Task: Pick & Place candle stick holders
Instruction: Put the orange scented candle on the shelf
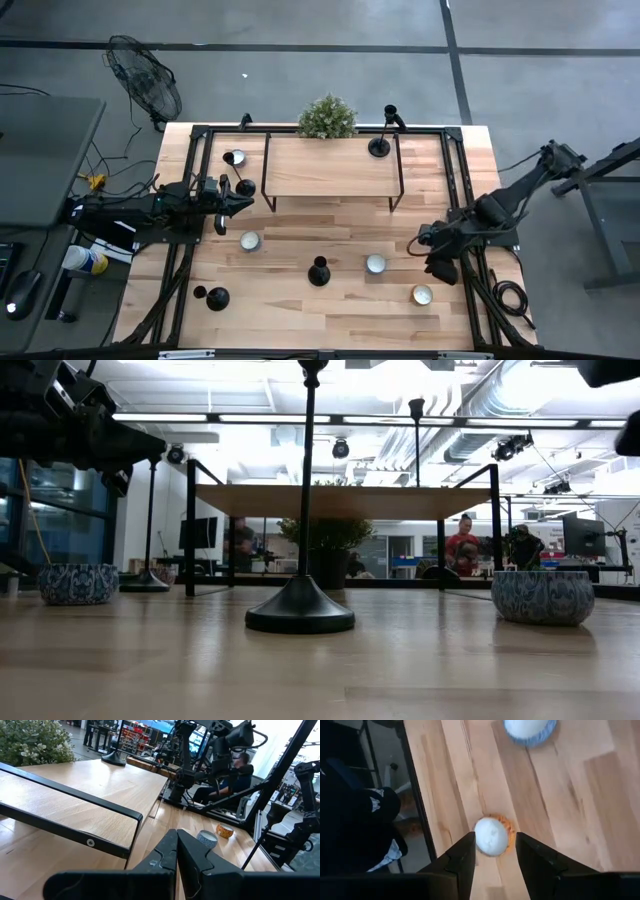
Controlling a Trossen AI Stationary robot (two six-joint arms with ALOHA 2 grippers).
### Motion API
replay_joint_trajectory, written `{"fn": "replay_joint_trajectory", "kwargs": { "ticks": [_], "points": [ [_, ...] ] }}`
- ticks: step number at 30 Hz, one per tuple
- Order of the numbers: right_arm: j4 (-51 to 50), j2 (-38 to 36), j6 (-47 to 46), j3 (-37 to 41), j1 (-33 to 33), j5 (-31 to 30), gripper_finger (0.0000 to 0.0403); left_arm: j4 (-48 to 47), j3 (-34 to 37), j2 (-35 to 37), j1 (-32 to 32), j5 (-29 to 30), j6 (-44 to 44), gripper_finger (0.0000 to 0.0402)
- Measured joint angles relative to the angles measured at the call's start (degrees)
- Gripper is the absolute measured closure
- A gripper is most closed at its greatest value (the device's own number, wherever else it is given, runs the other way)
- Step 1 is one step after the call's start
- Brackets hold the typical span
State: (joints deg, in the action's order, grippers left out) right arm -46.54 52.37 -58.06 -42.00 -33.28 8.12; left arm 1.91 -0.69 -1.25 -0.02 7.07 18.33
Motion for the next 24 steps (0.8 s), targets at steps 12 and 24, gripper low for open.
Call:
{"fn": "replay_joint_trajectory", "kwargs": {
  "ticks": [12,24],
  "points": [
    [-2.62,10.1,-26.52,0.0,-6.89,1.37,0.0304,0.01,0.0,0.0,-0.01,0.0,0.0,0.04],
    [-1.45,20.02,-47.49,0.0,-10.41,1.12,0.0298,0.0,0.0,-0.01,0.0,0.0,0.0,0.04]
  ]
}}
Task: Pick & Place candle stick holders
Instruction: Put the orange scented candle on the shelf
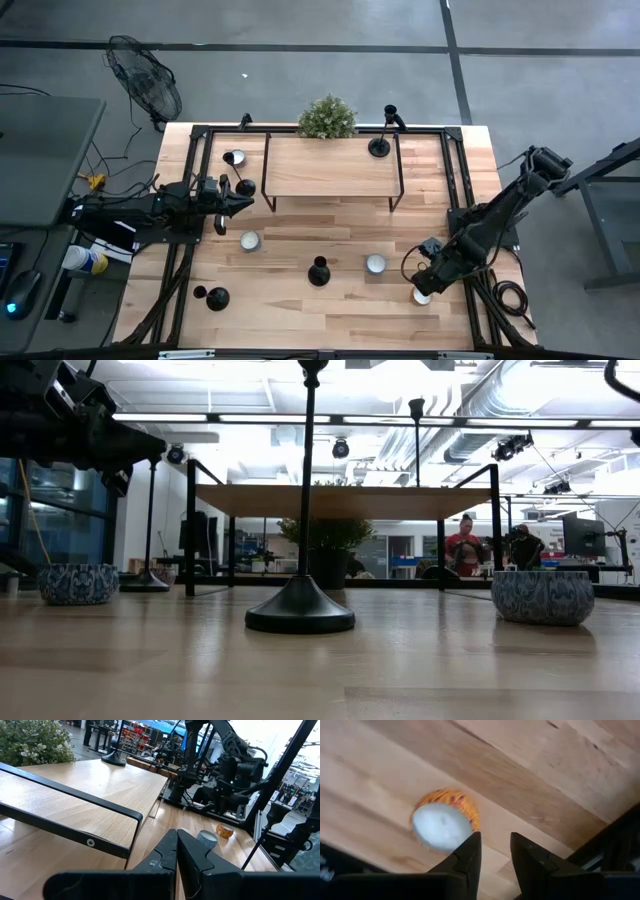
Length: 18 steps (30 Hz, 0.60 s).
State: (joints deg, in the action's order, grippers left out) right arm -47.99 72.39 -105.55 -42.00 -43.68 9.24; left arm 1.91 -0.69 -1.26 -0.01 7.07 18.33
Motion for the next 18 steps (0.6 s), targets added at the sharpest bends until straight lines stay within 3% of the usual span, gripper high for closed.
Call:
{"fn": "replay_joint_trajectory", "kwargs": {
  "ticks": [9,18],
  "points": [
    [5.8,5.35,-4.8,-0.04,0.0,0.13,0.0244,0.0,0.0,0.02,0.0,0.0,-0.01,0.04],
    [7.68,8.66,-5.63,-0.04,0.02,2.05,0.0255,0.0,0.0,0.01,-0.02,0.0,0.0,0.04]
  ]
}}
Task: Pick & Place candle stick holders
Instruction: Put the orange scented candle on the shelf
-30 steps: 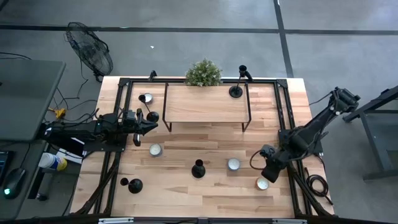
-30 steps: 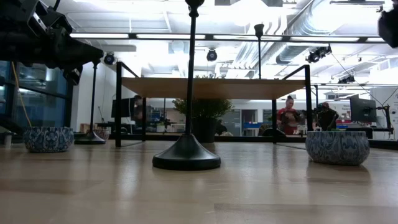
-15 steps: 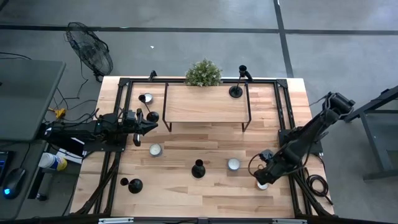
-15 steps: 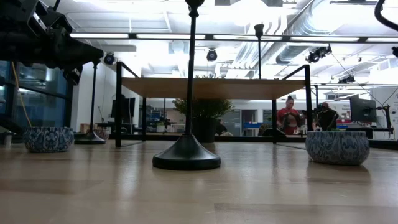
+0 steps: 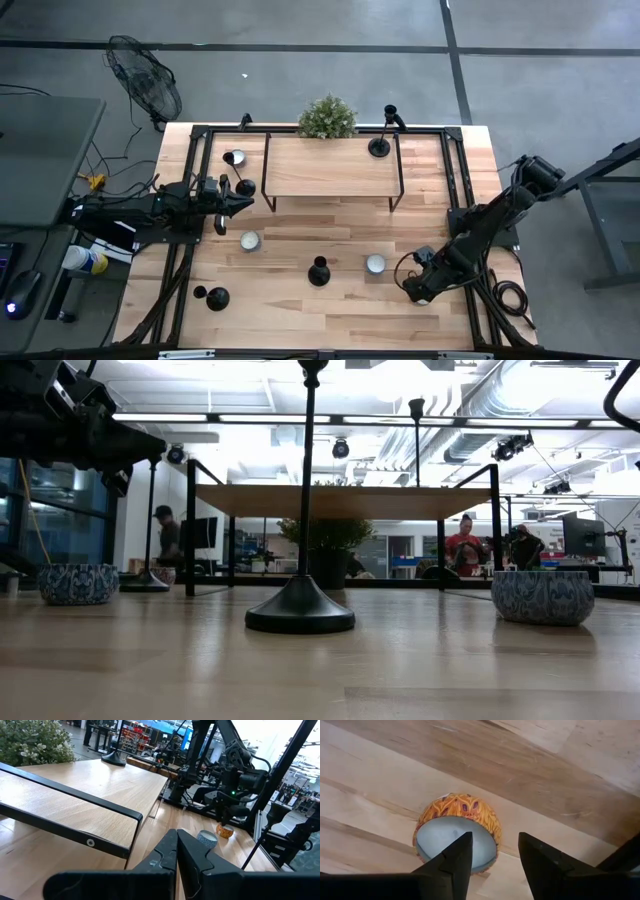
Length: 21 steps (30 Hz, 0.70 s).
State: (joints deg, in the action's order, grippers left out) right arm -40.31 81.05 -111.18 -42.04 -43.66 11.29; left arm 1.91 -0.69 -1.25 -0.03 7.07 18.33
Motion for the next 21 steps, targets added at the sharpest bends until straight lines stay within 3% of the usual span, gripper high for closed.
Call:
{"fn": "replay_joint_trajectory", "kwargs": {
  "ticks": [21],
  "points": [
    [0.36,0.0,3.63,1.38,0.02,1.46,0.0331,0.01,0.0,0.01,0.0,0.0,-0.02,0.04]
  ]
}}
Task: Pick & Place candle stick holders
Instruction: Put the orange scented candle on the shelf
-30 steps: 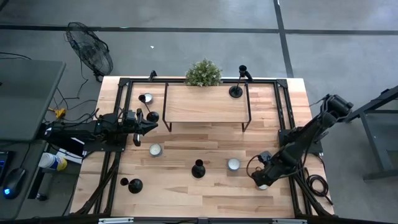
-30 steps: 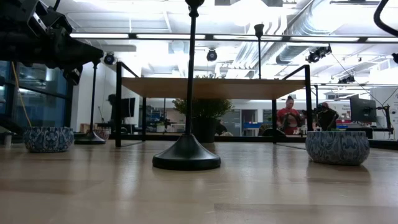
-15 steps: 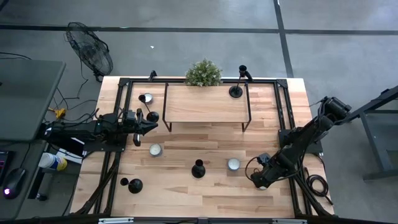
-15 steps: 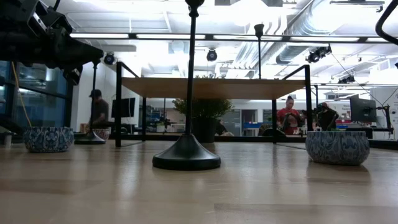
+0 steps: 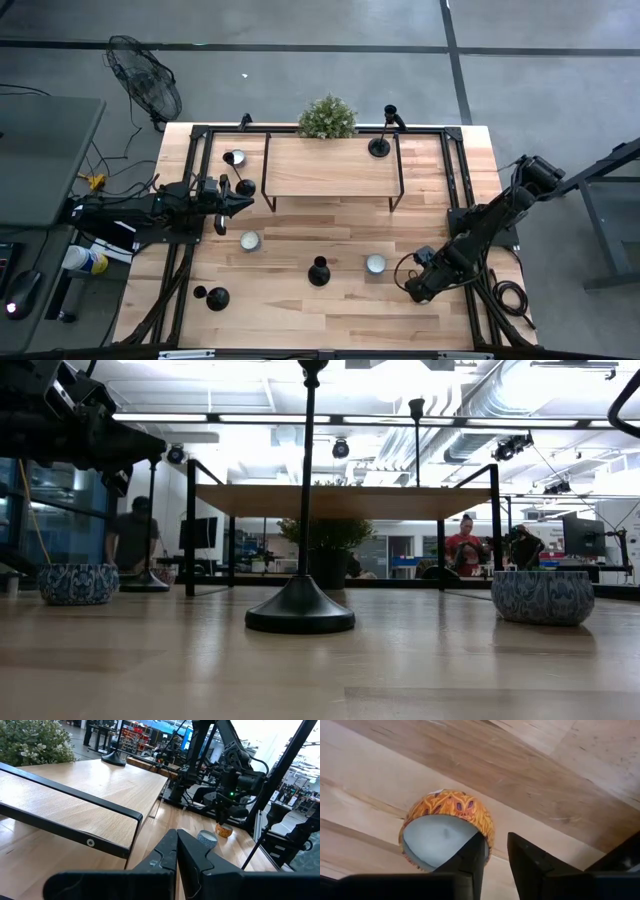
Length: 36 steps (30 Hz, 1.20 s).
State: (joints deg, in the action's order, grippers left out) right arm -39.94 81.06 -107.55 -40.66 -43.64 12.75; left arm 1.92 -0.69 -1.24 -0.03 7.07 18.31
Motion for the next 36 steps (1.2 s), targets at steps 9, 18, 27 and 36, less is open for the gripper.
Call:
{"fn": "replay_joint_trajectory", "kwargs": {
  "ticks": [9,18,27,36],
  "points": [
    [-0.06,-0.07,2.59,0.02,0.11,1.34,0.0396,0.02,0.0,-0.02,0.02,0.0,0.02,0.04],
    [-0.1,-0.63,4.56,-0.72,0.83,3.25,0.0401,0.0,0.0,-0.02,0.01,0.0,0.0,0.04],
    [-8.93,-4.37,12.54,-8.07,6.8,-0.19,0.0402,0.0,0.0,-0.01,0.0,0.0,0.01,0.04],
    [-27.02,-4.44,29.81,-25.15,15.94,-6.76,0.0403,0.02,0.0,-0.02,0.0,0.0,-0.01,0.04]
  ]
}}
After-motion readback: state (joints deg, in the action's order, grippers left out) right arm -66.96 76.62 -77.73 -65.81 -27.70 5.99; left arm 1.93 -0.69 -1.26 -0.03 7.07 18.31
